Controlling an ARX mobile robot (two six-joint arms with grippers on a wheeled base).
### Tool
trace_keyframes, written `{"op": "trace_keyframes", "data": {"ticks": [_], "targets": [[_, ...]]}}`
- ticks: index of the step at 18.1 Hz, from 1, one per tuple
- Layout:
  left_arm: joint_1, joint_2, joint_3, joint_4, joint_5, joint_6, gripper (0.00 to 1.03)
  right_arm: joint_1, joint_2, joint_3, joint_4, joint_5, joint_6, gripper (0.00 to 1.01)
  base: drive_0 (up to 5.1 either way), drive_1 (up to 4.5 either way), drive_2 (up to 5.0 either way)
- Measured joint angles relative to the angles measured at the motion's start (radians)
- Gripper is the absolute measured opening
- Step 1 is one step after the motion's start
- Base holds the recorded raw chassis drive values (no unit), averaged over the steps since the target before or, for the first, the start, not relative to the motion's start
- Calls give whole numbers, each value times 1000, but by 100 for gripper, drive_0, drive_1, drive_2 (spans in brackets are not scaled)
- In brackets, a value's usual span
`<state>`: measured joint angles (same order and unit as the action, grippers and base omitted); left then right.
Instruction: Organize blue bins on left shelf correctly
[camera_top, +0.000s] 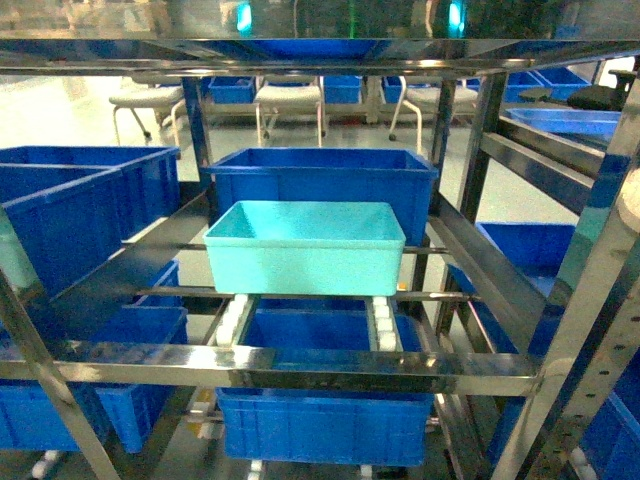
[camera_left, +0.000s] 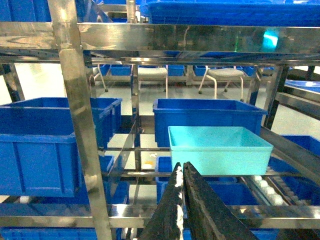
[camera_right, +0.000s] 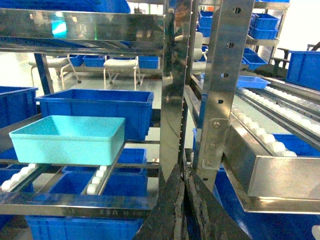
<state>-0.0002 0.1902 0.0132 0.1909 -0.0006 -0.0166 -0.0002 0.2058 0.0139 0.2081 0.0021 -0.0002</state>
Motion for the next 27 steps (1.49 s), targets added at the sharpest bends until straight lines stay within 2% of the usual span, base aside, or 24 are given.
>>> {"op": "trace_keyframes", "data": {"ticks": [1,2,3,4,9,10,15,17,18,27], "targets": [[0,-16,0,-15,0,0,2,0,-18,0,-16,0,0,2,0,0,0],[0,-79,2,-104,0,0,2,0,-34,0,-35,0,0,2,0,0,0],[0,-178,0,-198,0,0,2,0,-108,0,-151,0,0,2,0,0,0],[0,-179,1,-192,-3,0,2,0,-203,0,-204,-3,0,2,0,0,0],[0,-180,0,-196,0,0,2,0,-201,0,-212,-3,0,2,0,0,0],[0,-180,0,-195,0,0,5,0,-201,0,-212,-3,0,7,0,0,0],[0,-180,0,-195,0,0,75,0,-201,0,-212,-3,0,78,0,0,0],[0,-180,0,-195,0,1,100,0,-201,0,-212,-2,0,100,0,0,0],[0,-180,0,-195,0,1,97,0,-201,0,-212,-3,0,97,0,0,0],[0,-180,0,-195,0,1,98,0,-201,0,-212,-3,0,98,0,0,0]]}}
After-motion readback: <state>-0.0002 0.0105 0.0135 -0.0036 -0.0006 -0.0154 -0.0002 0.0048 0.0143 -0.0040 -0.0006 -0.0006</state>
